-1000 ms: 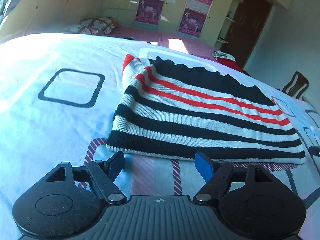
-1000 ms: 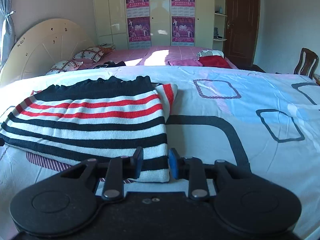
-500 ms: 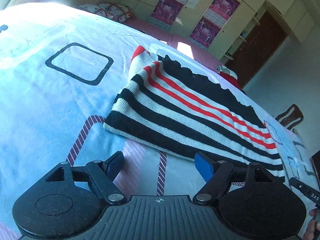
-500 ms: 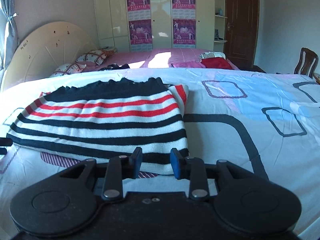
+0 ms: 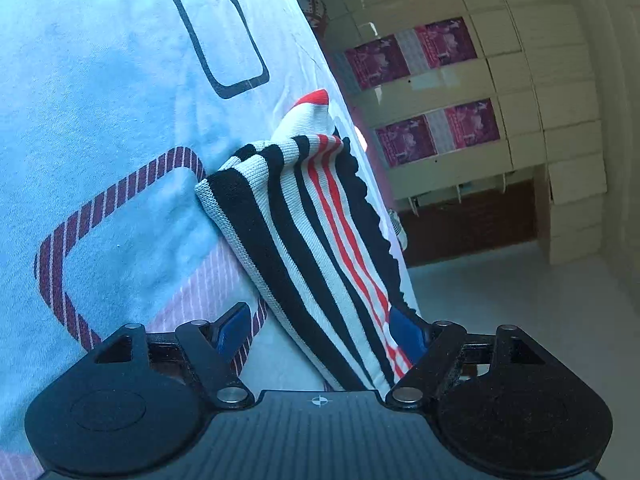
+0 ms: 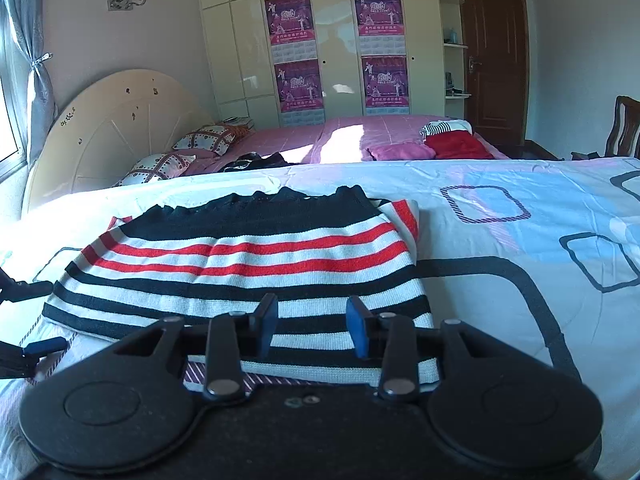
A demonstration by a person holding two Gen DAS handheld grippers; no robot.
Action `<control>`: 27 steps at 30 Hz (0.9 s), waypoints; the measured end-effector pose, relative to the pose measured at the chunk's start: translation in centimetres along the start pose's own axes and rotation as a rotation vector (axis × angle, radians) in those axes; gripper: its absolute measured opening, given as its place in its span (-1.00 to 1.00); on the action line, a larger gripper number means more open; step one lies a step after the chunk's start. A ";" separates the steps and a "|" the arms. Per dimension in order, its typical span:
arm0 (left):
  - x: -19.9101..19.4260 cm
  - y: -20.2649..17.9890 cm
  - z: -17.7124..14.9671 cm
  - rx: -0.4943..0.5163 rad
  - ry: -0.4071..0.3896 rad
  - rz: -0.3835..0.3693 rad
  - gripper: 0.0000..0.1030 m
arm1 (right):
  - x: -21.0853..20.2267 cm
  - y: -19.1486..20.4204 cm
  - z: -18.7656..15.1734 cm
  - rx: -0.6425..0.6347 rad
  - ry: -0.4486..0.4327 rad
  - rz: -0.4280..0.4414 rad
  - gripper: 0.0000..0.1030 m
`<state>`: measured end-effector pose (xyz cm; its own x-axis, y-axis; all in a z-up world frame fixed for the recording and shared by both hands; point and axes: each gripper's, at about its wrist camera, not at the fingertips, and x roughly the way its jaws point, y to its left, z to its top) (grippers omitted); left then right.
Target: Fold small clothes
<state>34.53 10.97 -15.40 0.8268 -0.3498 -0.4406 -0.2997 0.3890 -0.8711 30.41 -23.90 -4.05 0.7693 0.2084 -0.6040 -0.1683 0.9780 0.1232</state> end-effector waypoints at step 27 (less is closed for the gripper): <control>8.9 -0.4 3.6 -0.007 -0.172 -0.081 -0.06 | 8.3 3.7 2.7 -0.035 0.004 0.166 -0.88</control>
<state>43.73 10.73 -18.19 0.9172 -0.2290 -0.3260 -0.2318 0.3589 -0.9042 37.81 -18.51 -6.47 0.7265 0.3674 -0.5807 -0.3143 0.9292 0.1945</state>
